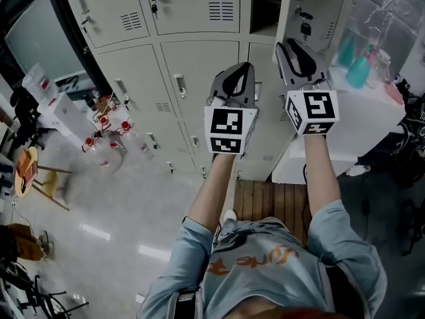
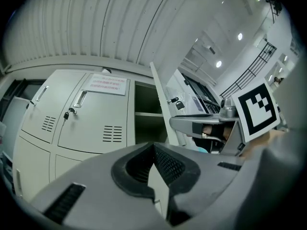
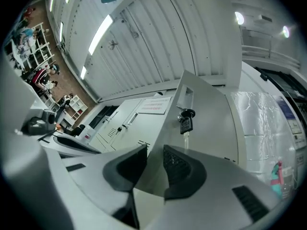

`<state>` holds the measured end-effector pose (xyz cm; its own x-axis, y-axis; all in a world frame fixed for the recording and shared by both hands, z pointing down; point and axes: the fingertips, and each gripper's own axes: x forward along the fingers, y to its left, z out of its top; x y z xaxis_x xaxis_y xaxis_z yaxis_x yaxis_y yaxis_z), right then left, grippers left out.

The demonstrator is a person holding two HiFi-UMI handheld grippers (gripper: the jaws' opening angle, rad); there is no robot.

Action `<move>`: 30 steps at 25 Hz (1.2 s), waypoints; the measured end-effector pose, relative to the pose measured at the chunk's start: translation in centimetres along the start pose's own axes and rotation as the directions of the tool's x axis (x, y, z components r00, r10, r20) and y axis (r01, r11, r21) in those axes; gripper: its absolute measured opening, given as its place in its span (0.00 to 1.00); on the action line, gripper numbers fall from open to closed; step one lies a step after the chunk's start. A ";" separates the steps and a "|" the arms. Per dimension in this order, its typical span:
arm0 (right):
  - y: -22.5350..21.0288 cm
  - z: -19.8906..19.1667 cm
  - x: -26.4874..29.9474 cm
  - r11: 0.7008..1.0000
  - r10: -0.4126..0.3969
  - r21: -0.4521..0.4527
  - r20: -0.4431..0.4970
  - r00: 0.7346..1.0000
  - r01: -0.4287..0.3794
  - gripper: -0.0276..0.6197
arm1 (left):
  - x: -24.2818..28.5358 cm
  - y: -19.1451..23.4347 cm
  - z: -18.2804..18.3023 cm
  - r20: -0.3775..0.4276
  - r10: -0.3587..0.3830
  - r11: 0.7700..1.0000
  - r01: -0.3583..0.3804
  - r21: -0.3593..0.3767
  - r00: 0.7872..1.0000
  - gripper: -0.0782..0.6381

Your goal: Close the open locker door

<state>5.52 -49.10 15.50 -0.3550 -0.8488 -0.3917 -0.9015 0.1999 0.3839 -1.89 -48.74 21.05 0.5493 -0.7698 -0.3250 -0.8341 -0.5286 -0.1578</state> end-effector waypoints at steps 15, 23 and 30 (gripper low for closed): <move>0.7 -4.5 8.9 1.000 0.004 0.030 -0.020 1.000 -0.003 0.22 | 6.1 5.8 -2.2 -0.007 0.002 1.000 -0.001 0.028 1.000 0.13; -1.0 -7.4 12.2 0.999 -0.034 0.032 -0.042 0.999 0.035 0.16 | 9.9 6.9 -4.0 -0.020 -0.039 0.999 0.039 0.034 0.999 0.13; -2.0 -8.2 13.2 0.998 -0.066 0.015 -0.028 0.997 0.066 0.11 | 11.8 7.2 -5.3 -0.033 -0.064 0.998 0.065 0.027 0.997 0.13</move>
<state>4.70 -64.75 16.39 -0.2878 -0.8735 -0.3927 -0.9266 0.1504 0.3446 -1.19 -63.57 21.04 0.6030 -0.7458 -0.2831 -0.7977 -0.5676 -0.2037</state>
